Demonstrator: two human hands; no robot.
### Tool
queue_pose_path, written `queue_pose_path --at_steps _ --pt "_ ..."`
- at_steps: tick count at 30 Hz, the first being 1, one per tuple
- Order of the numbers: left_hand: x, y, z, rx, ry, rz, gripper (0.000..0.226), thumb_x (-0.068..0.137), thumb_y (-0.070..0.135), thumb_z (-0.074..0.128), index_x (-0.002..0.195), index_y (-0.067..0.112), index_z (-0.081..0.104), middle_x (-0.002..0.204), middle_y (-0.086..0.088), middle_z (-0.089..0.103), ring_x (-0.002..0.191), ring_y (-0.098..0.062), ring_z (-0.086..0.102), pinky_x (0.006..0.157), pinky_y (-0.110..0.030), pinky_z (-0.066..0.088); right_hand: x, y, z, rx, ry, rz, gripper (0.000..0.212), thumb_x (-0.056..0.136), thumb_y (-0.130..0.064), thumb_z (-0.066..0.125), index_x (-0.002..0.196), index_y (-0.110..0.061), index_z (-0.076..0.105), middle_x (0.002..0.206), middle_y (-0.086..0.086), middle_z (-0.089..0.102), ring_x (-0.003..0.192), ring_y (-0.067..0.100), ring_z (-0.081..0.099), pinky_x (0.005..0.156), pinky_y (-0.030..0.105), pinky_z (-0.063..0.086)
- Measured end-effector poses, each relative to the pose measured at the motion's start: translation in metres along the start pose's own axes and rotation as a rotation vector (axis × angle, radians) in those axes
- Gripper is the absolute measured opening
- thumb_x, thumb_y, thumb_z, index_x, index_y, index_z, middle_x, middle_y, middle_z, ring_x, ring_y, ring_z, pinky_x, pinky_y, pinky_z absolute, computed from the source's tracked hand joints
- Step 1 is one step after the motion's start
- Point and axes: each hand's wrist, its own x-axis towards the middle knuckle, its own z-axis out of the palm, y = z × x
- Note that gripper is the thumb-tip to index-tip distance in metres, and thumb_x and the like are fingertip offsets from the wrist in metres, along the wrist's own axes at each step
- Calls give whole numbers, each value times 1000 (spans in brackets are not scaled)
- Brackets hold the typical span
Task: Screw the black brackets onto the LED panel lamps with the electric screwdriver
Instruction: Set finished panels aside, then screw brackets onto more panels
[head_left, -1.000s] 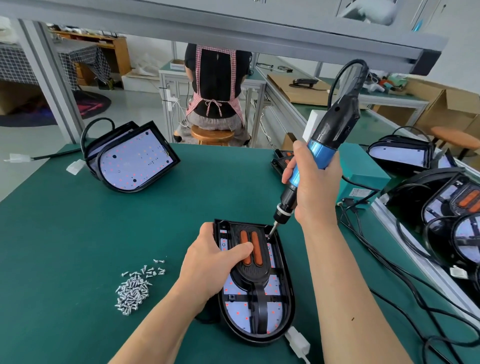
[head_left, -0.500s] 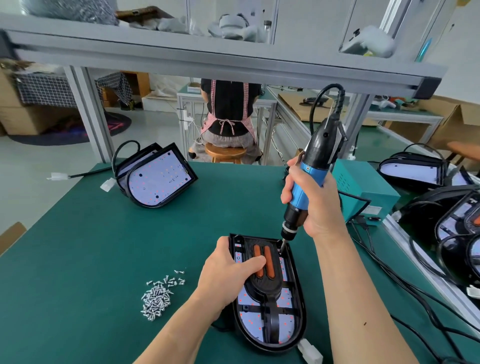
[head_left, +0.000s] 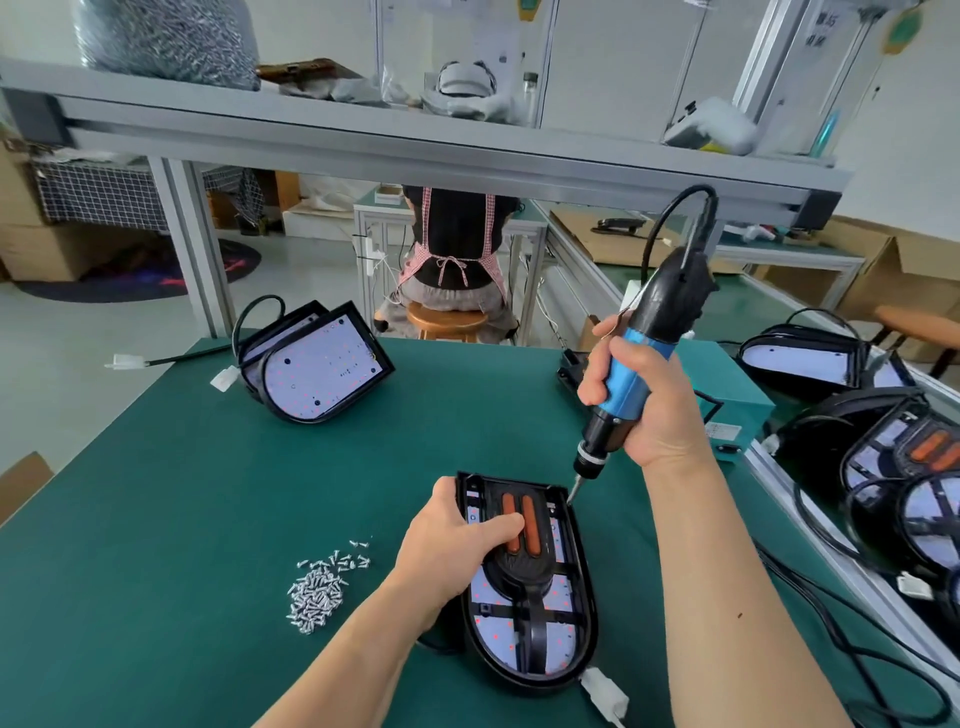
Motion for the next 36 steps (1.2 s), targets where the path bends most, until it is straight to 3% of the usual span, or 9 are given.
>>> queue_pose_path --at_steps 3,9,14,20,24,28,30,33,36 --pt "0 0 0 11 5 -5 60 48 55 77 102 34 58 94 15 74 92 -11 70 91 -41 56 -1 -17 3 72 52 -27 14 82 -19 65 94 -12 63 67 3 52 50 16 47 54 25 43" --pt "-2 6 2 60 18 -8 61 47 56 75 99 31 57 93 13 72 89 -11 69 87 -39 56 -45 -3 -11 498 507 29 18 95 -27 63 91 -11 56 73 -1 54 53 7 46 53 18 44" --pt "-5 10 1 84 11 -6 58 54 55 76 102 31 54 94 13 70 86 -9 68 84 -36 57 -96 32 -33 863 714 122 32 92 -30 70 104 -10 47 76 -2 54 59 5 54 67 16 46" --pt "-8 11 -3 147 7 4 61 69 56 79 113 23 51 106 12 64 100 -11 63 91 -33 52 -115 61 -38 887 742 206 28 92 -28 68 98 -8 50 71 -4 53 62 5 50 70 14 43" --pt "-13 17 -15 256 116 28 77 82 70 60 135 17 46 116 4 63 111 -22 62 91 -31 47 -114 66 -42 856 714 198 29 91 -30 68 101 -9 50 73 -3 54 63 5 51 71 14 42" --pt "-12 14 -65 443 391 75 19 93 32 55 93 18 67 91 -1 71 87 -27 68 76 -33 55 -113 71 -43 842 687 189 29 92 -30 67 101 -9 50 73 -4 53 64 4 50 72 14 42" --pt "-10 10 -91 548 385 52 15 87 16 57 82 19 70 86 2 71 84 -24 66 71 -30 54 -112 73 -44 832 682 176 27 92 -31 65 100 -9 51 73 -4 52 63 4 51 70 14 43" --pt "-9 7 -110 637 248 34 17 82 9 63 75 22 70 79 8 69 73 -15 62 61 -23 49 -112 75 -43 821 664 176 26 95 -33 62 97 -9 51 72 -5 52 62 3 51 69 13 44" --pt "-6 9 -112 763 145 35 17 79 5 65 77 21 70 85 4 72 78 -17 66 69 -29 57 -112 75 -44 828 660 182 25 96 -33 61 96 -10 52 72 -5 52 63 2 50 73 12 41"
